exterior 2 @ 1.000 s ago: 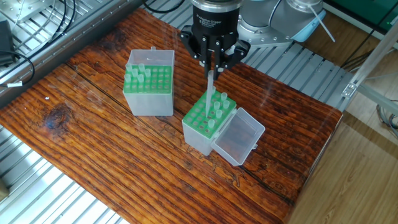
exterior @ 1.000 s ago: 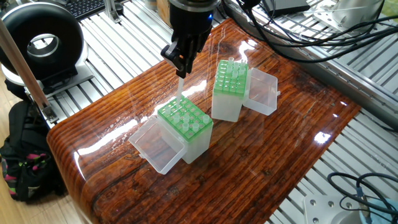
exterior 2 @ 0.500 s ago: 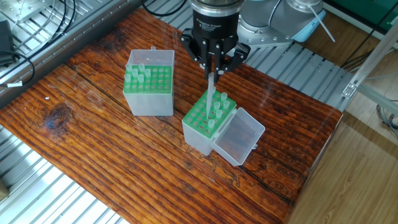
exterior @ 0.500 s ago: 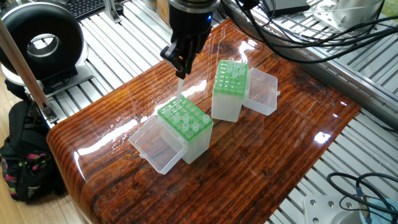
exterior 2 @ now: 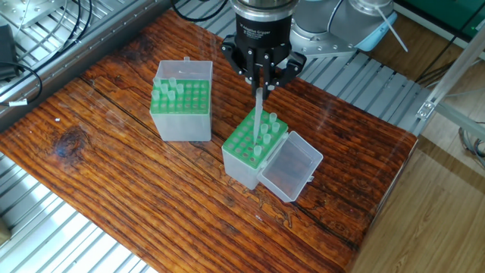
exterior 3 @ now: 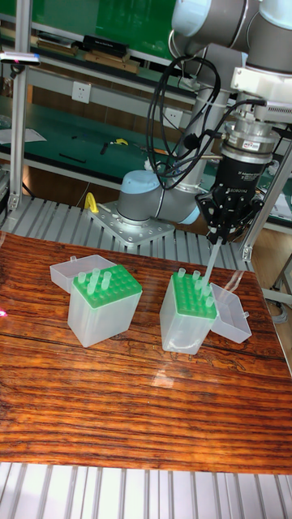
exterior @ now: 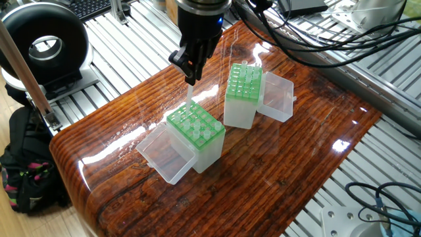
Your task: Transfer all large pipette tips from one holder to another
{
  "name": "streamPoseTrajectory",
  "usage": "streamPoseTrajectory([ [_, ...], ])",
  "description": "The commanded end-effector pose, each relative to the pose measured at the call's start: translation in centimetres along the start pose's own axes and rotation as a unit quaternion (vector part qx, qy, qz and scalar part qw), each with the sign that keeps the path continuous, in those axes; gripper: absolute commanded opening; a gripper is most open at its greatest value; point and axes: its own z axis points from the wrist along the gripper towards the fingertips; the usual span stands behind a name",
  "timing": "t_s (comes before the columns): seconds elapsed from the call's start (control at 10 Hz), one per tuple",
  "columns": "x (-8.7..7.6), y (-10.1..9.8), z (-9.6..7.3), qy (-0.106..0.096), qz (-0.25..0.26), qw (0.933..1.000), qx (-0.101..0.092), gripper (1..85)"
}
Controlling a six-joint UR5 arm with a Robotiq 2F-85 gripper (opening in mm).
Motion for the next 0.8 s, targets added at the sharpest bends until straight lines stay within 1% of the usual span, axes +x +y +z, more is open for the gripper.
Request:
streamPoseTrajectory([
  [0.0,0.36,0.34,-0.46,0.001,-0.002,1.0,-0.004,21.0],
  [0.4,-0.02,0.17,0.03,0.0,-0.001,1.0,-0.001,21.0],
  [0.7,-0.12,0.25,0.07,-0.002,-0.001,1.0,-0.002,21.0],
])
